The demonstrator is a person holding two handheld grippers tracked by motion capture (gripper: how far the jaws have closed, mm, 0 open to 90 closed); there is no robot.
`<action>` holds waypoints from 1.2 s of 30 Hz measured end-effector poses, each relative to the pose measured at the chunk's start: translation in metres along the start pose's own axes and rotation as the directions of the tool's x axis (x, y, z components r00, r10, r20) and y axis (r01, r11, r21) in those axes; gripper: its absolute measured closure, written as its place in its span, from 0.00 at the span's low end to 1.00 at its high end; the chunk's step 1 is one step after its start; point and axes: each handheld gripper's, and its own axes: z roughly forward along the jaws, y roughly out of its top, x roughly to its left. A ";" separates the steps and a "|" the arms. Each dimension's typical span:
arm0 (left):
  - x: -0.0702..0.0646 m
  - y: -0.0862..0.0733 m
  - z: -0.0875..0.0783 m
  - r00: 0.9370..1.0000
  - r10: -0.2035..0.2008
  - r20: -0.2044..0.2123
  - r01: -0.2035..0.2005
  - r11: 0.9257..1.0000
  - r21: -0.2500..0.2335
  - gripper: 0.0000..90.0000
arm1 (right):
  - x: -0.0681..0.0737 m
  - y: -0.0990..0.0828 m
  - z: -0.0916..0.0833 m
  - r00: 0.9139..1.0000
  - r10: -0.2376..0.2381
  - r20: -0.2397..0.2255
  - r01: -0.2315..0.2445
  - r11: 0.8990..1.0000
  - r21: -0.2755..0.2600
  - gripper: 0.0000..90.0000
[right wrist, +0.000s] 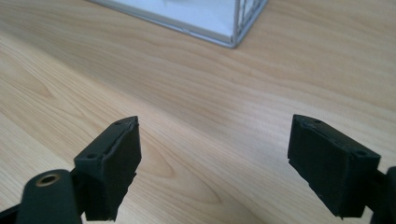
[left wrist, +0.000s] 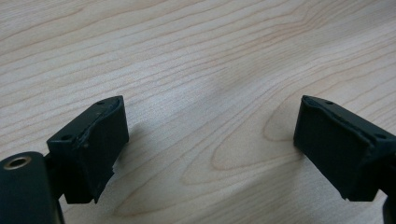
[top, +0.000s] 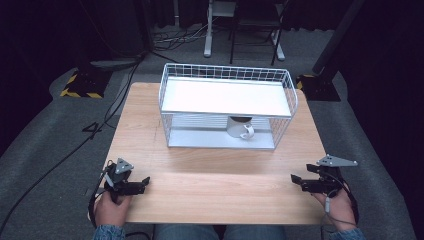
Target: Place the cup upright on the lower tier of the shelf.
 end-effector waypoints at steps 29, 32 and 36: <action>0.000 0.000 0.000 1.000 0.000 0.000 0.000 1.000 0.000 0.12 | -0.004 -0.045 0.036 0.993 -0.036 0.110 0.037 0.999 -0.002 0.11; 0.000 0.000 0.000 1.000 0.000 0.000 0.000 1.000 0.000 0.12 | -0.004 -0.045 0.036 0.993 -0.037 0.110 0.037 0.999 -0.001 0.10; 0.000 0.000 0.000 1.000 0.000 0.000 0.000 1.000 0.000 0.12 | -0.004 -0.044 0.036 0.994 -0.037 0.107 0.038 0.999 -0.001 0.10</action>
